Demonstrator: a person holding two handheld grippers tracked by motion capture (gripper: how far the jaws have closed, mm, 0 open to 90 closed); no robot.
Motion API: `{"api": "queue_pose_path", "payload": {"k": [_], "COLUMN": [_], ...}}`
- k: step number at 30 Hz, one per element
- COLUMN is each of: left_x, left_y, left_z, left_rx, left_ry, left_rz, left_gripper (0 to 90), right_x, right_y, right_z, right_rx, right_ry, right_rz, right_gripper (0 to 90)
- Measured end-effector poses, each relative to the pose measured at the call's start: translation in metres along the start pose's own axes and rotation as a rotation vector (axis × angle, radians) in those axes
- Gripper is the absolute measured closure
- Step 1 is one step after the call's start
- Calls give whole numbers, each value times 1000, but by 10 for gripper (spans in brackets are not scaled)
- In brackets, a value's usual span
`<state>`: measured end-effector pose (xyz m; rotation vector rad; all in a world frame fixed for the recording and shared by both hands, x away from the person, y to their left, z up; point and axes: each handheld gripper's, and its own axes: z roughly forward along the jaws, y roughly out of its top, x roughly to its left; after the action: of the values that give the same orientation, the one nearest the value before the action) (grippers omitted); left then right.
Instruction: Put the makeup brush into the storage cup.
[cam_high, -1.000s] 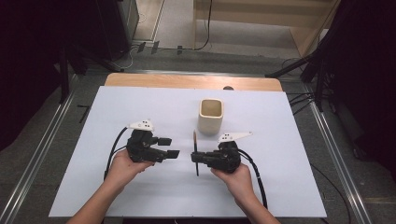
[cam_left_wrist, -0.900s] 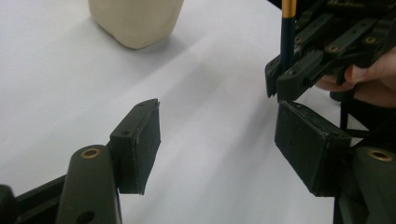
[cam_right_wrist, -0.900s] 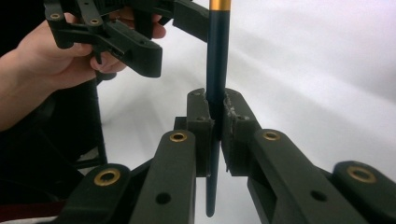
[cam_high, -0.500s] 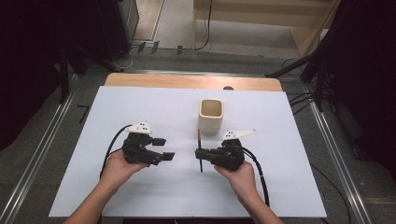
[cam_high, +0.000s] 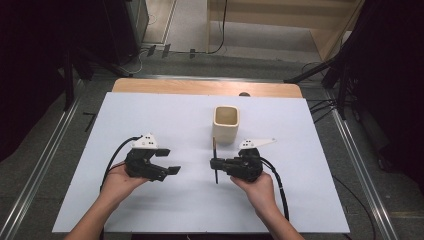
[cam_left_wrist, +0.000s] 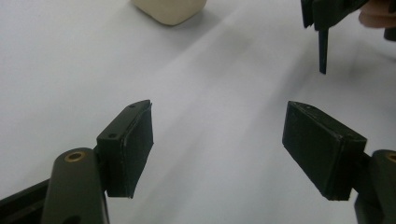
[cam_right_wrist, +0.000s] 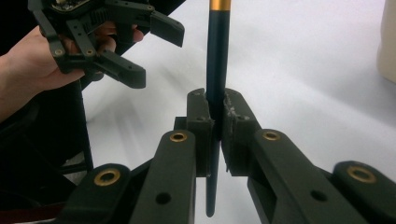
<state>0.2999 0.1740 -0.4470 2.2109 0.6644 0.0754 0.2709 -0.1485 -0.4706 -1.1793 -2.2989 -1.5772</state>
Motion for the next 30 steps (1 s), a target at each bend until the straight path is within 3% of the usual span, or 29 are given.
{"api": "queue_pose_path", "payload": {"k": [17, 30], "left_x": [-2, -1], "left_y": [-14, -24], "left_z": [-11, -17], "left_rx": [12, 25], "left_ry": [18, 30], "left_rz": [36, 23], "left_gripper": [245, 248], "right_x": [0, -1], "right_y": [1, 4], "right_z": [-1, -4], "right_rx": [-4, -10], "right_ry": [-7, -18], "right_rz": [-11, -16], "right_gripper": [837, 838]}}
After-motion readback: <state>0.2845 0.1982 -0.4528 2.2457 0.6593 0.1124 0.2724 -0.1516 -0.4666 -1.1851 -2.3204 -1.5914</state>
